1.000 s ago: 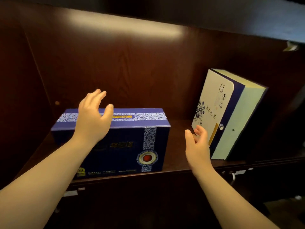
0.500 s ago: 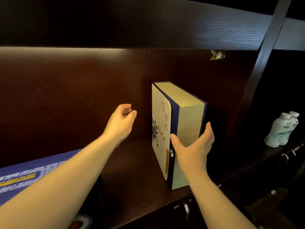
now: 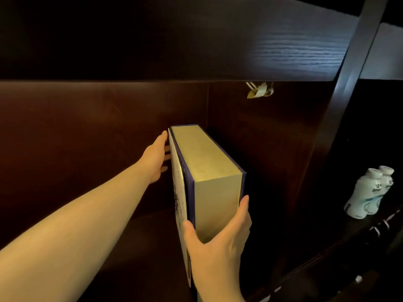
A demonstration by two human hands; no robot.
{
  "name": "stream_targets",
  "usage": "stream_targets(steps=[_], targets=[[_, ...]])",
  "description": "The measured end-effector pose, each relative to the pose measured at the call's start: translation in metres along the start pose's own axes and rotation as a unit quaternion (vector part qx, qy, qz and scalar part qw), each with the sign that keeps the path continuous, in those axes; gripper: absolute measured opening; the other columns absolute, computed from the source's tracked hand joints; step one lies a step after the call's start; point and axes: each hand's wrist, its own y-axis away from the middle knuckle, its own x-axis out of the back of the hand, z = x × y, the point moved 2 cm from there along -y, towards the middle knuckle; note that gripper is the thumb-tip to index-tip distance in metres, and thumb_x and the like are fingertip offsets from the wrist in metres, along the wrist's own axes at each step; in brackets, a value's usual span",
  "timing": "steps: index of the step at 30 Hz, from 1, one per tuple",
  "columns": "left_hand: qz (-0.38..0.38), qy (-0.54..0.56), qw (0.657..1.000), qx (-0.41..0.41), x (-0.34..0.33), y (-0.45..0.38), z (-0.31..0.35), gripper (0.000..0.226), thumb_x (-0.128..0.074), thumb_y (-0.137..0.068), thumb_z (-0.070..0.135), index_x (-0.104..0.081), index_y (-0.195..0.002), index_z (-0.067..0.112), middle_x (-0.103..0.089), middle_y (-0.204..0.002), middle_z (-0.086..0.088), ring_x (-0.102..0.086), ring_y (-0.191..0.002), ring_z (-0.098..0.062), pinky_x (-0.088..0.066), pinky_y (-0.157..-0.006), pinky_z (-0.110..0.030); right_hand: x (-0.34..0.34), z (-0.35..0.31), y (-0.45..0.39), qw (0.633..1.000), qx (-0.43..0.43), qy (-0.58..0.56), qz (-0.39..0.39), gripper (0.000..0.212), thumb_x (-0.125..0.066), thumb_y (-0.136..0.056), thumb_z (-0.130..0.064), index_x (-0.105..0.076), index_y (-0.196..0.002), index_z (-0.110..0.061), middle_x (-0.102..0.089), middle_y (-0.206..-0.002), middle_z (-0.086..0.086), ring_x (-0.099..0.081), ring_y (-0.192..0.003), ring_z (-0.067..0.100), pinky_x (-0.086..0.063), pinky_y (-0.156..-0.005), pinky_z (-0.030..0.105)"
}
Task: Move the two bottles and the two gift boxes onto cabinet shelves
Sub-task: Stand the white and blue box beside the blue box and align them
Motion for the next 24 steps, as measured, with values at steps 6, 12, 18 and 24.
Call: stream_targets(steps=[6, 12, 18, 24], targets=[[-0.06, 0.033, 0.998, 0.009, -0.006, -0.004, -0.002, 0.06, -0.041, -0.098, 0.061, -0.052, -0.141, 0.02, -0.06, -0.138, -0.009, -0.053, -0.129, -0.034, -0.036, -0.112, -0.054, -0.003, -0.003, 0.001, 1.0, 0.014, -0.001, 0.008, 0.13, -0.092, -0.065, -0.034, 0.008, -0.146, -0.053, -0.028, -0.155, 0.007, -0.029, -0.14, 0.027, -0.037, -0.109, 0.062], [-0.059, 0.011, 0.998, -0.004, 0.014, 0.008, 0.001, 0.052, -0.036, -0.103, 0.054, -0.052, -0.137, 0.018, -0.06, -0.136, -0.009, -0.055, -0.126, -0.03, -0.041, -0.109, -0.052, -0.001, -0.013, 0.012, 0.999, 0.021, 0.013, 0.02, 0.127, -0.089, -0.059, -0.034, 0.0, -0.15, -0.044, -0.036, -0.152, 0.02, -0.039, -0.138, 0.043, -0.044, -0.1, 0.068], [-0.013, -0.039, 0.999, -0.03, 0.051, 0.023, 0.006, 0.051, -0.041, -0.1, 0.058, -0.056, -0.13, 0.02, -0.062, -0.129, -0.008, -0.057, -0.118, -0.027, -0.05, -0.095, -0.048, 0.008, -0.018, 0.021, 0.995, -0.018, -0.084, -0.056, 0.117, -0.068, -0.062, -0.058, 0.023, -0.134, -0.071, -0.01, -0.137, -0.041, -0.022, -0.145, 0.016, -0.036, -0.112, 0.054], [0.044, -0.097, 0.993, -0.058, 0.096, 0.057, 0.021, 0.049, -0.047, -0.092, 0.066, -0.047, -0.122, 0.027, -0.051, -0.128, 0.006, -0.046, -0.128, -0.027, -0.034, -0.113, -0.055, 0.016, -0.007, 0.01, 0.968, -0.049, -0.212, -0.128, 0.113, -0.077, -0.056, -0.054, 0.005, -0.129, -0.082, -0.024, -0.156, -0.018, -0.035, -0.142, 0.011, -0.041, -0.111, 0.052]])
